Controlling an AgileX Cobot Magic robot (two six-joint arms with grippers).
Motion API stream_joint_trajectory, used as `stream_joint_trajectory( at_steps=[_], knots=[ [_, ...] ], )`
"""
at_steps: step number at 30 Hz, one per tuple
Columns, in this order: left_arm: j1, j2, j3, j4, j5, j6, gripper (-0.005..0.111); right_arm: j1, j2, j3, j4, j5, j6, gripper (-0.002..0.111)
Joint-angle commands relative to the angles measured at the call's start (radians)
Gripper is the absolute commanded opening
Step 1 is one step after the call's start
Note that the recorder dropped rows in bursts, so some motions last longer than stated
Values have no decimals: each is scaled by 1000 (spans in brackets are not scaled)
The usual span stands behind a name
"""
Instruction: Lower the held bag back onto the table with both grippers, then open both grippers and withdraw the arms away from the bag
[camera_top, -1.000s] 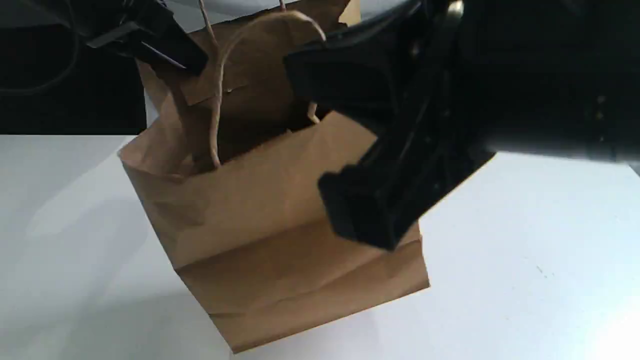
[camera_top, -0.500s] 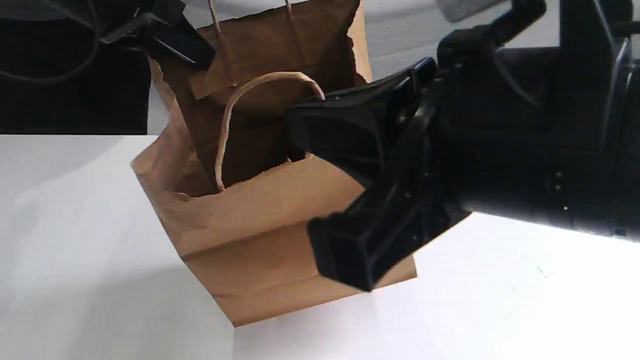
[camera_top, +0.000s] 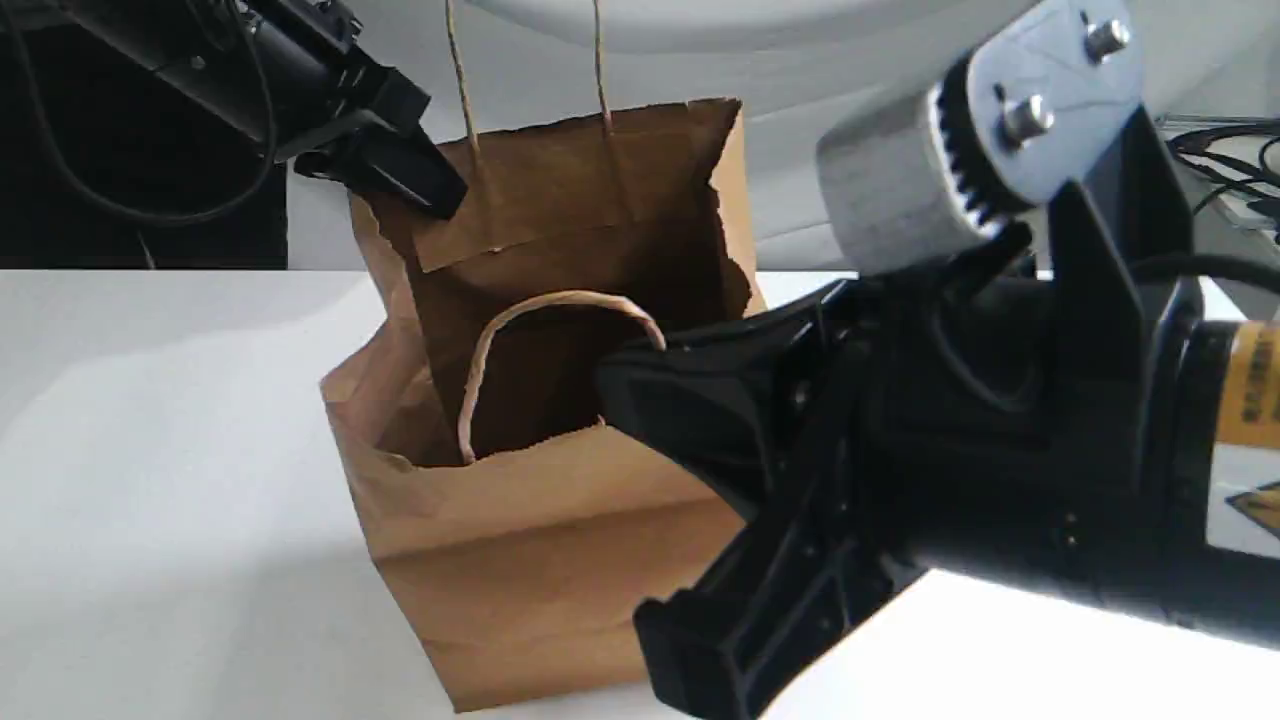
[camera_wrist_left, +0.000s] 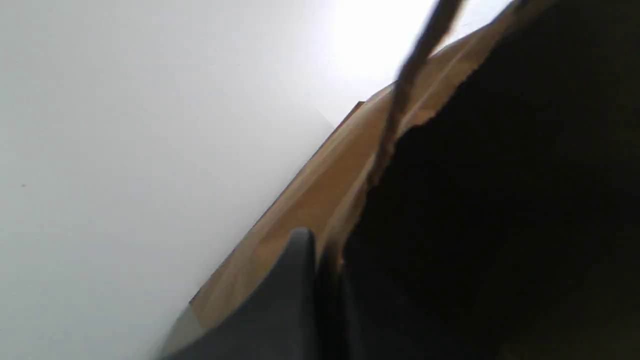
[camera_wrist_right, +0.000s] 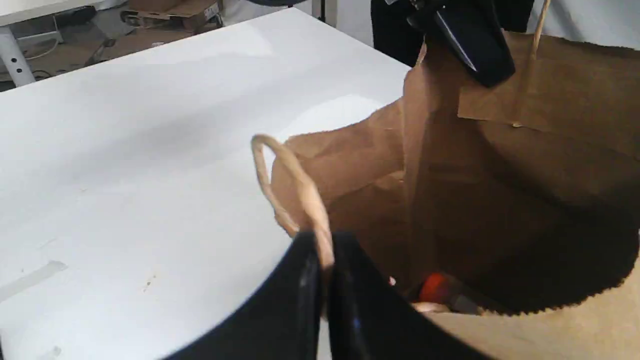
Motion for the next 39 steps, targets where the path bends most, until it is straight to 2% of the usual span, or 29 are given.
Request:
stream_joint_trajectory(
  at_steps=[1, 9, 12, 21, 24, 34, 39],
  knots=[
    [-4, -1, -6, 5, -10, -12, 0, 1, -8, 8, 7, -23, 10, 0],
    [-4, -1, -6, -29, -10, 6, 0, 1, -8, 8, 7, -23, 20, 0],
    [-4, -1, -6, -55, -10, 10, 4, 1, -8, 8, 7, -23, 20, 0],
    [-4, -1, -6, -68, -10, 7, 44, 1, -8, 8, 11, -17, 22, 0],
    [-4, -1, -6, -88, -10, 0, 52, 1, -8, 8, 11, -17, 31, 0],
    [-4, -14, -39, -95, -10, 3, 52, 1, -8, 8, 11, 7, 36, 0],
    [1, -55, -39, -1, -10, -2, 52, 1, -8, 8, 11, 7, 36, 0]
  ],
)
